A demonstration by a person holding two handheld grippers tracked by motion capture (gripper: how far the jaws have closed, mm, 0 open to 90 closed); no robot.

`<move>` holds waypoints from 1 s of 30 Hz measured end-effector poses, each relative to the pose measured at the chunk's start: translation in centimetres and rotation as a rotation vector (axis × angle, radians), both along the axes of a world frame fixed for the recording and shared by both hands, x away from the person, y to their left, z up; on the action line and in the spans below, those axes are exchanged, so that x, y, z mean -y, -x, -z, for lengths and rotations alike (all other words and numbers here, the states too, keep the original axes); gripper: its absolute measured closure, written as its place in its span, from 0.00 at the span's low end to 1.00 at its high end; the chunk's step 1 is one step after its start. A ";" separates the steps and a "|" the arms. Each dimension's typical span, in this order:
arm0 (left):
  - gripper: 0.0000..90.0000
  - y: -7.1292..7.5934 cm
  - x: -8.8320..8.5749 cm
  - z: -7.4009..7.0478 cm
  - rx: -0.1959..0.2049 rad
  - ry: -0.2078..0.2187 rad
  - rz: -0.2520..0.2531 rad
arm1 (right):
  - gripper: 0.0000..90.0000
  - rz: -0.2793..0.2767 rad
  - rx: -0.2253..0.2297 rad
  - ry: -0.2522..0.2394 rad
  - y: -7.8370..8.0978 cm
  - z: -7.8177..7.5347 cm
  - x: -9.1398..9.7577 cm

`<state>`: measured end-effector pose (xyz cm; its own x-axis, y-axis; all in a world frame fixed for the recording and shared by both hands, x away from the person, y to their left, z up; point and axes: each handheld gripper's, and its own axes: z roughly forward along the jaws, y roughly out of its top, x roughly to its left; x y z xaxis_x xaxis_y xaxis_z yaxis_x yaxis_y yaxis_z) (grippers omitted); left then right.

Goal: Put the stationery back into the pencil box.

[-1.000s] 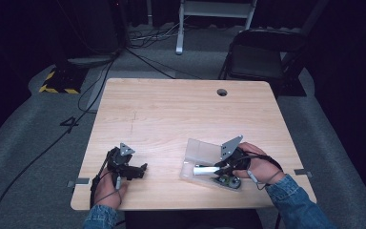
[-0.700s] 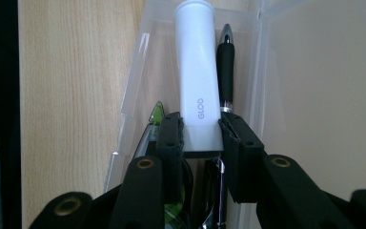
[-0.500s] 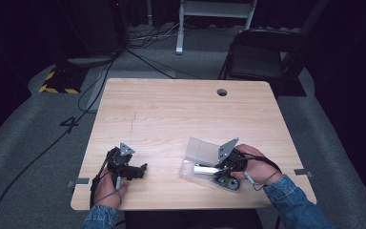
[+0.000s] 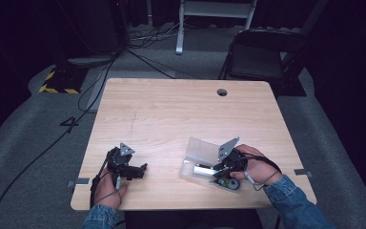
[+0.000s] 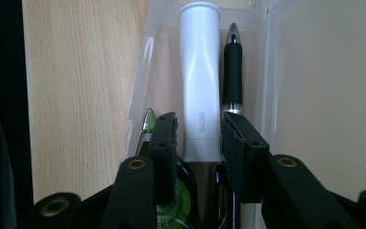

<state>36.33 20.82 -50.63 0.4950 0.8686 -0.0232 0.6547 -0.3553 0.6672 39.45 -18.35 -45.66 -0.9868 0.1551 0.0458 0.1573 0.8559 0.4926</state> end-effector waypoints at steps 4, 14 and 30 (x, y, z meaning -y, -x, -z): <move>0.00 0.0 0.0 0.0 0.000 0.001 0.001 | 0.73 0.009 0.019 -0.028 0.0 -0.4 0.1; 0.00 0.0 0.0 0.0 0.000 0.001 0.000 | 0.69 0.075 0.094 -0.129 -0.2 -2.2 1.1; 0.00 0.0 0.0 0.0 0.000 0.001 0.000 | 0.57 0.247 0.183 -0.248 -1.0 -4.8 4.6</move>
